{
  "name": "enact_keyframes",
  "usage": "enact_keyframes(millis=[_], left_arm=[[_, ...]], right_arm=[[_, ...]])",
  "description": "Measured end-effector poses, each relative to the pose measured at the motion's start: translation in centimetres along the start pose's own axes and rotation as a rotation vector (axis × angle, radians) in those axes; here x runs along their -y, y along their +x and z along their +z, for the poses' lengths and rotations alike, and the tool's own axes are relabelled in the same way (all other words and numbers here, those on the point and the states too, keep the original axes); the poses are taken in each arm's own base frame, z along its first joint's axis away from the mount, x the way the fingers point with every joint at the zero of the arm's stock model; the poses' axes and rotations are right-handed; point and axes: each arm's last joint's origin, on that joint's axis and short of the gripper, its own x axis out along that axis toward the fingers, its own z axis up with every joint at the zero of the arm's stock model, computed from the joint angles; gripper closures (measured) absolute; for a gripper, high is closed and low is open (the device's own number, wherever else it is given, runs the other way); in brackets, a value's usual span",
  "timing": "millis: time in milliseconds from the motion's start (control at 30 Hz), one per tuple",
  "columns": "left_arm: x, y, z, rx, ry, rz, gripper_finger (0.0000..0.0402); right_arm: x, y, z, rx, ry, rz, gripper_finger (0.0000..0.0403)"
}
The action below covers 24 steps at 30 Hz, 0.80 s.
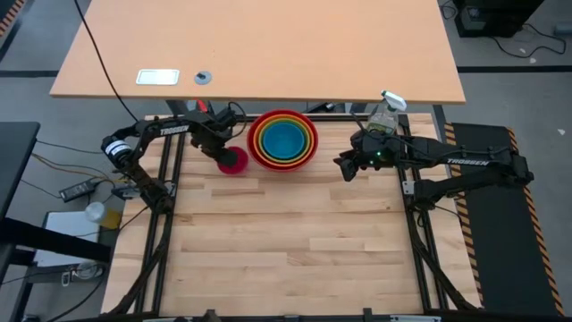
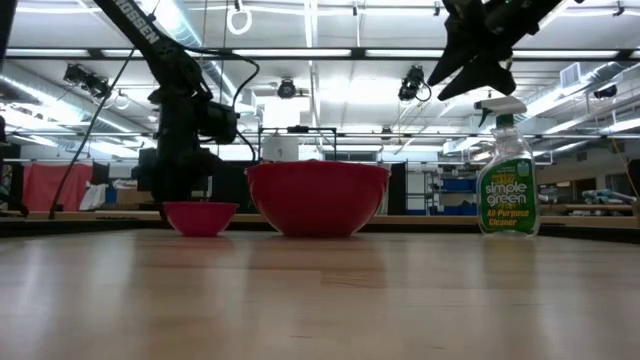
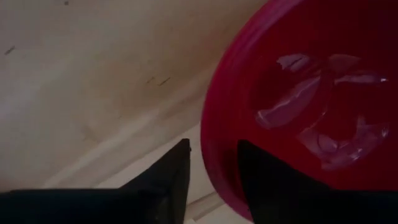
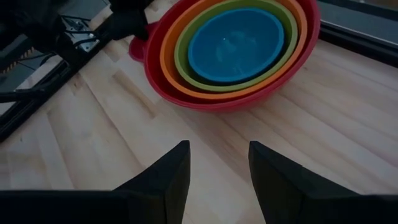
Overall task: Nest bowls inside each other
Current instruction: Stack the red bowl on top of the blue bowl
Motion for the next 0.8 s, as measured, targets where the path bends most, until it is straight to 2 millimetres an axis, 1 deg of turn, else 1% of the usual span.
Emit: enact_keyframes(millis=[100, 267, 300, 400, 533, 667, 800], left_arm=[[0.0, 0.0, 0.2, 0.020, -0.010, -0.008, 0.0302], [0.2, -0.1, 0.2, 0.018, -0.016, -0.065, 0.0380], [0.3, -0.2, 0.2, 0.021, -0.014, -0.071, 0.0387], [0.3, -0.4, 0.2, 0.033, -0.012, -0.081, 0.0385], [0.2, -1.6, -0.1, 0.069, -0.011, -0.076, 0.0384], [0.4, -4.1, -0.1, 0.125, -0.005, -0.087, 0.0386], [0.6, -6.6, 0.1, 0.107, 0.023, -0.067, 0.0384]], right_arm=[[-0.1, 0.0, 0.1, 0.009, -0.001, 0.006, 0.0233], [-0.1, 0.0, 0.1, 0.013, -0.015, 0.011, 0.0233], [-0.1, 0.0, 0.1, 0.013, -0.016, 0.012, 0.0233], [-0.1, 0.0, 0.1, 0.011, -0.022, 0.014, 0.0233], [-0.1, 0.0, 0.2, 0.012, -0.030, 0.012, 0.0233], [0.2, 0.1, 0.3, 0.016, -0.026, 0.003, 0.0233], [0.5, 0.1, 0.5, 0.008, -0.018, 0.010, 0.0233]])
